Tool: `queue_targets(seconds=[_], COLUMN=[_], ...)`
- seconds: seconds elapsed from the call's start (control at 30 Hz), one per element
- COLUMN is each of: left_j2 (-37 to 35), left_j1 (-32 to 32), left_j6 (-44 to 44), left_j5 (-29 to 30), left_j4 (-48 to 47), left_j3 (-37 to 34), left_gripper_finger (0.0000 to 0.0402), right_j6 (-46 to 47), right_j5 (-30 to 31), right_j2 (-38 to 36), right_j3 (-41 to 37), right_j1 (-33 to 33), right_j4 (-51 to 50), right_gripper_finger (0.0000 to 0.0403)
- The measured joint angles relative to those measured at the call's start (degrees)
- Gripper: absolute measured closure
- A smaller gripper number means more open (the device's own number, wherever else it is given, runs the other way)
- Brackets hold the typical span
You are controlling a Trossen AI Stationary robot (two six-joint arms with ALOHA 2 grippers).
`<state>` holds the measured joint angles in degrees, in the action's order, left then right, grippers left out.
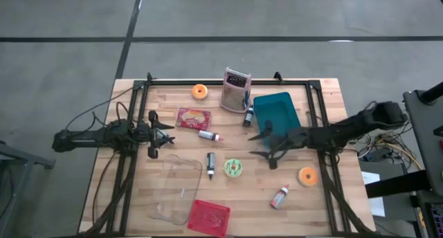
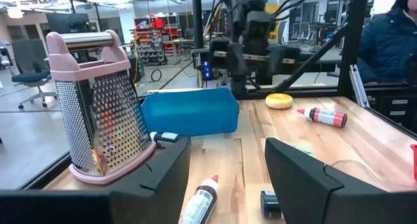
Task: Pick & Place Food Item
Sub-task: Put the green donut into the red bin
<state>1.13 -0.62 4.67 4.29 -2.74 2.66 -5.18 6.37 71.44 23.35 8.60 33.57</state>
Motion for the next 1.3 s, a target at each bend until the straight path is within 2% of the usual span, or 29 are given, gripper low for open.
queue_targets(seconds=[0.3, 0.5, 0.77, 1.3], left_j2=[0.11, 0.17, 0.22, 0.22], left_j1=[0.0, 0.0, 0.0, 0.0], left_j6=[-0.59, -1.16, -1.66, -3.21], left_j5=[0.08, 0.15, 0.0, -0.11], left_j4=[0.07, 0.09, 0.09, 0.07], left_j3=[0.0, 0.0, 0.0, -0.04], left_gripper_finger=[0.0199, 0.0199, 0.0199, 0.0199], right_j6=[1.21, 5.57, 9.53, 14.47], right_j5=[-0.89, -0.85, -0.85, -3.85], right_j2=[15.8, 22.58, 26.26, 26.79], right_j3=[17.3, 24.12, 30.51, 30.5], right_j1=[2.77, 2.77, 2.84, 3.12], right_j4=[-17.76, -26.53, -37.59, -38.02], right_gripper_finger=[0.0175, 0.0175, 0.0175, 0.0175])
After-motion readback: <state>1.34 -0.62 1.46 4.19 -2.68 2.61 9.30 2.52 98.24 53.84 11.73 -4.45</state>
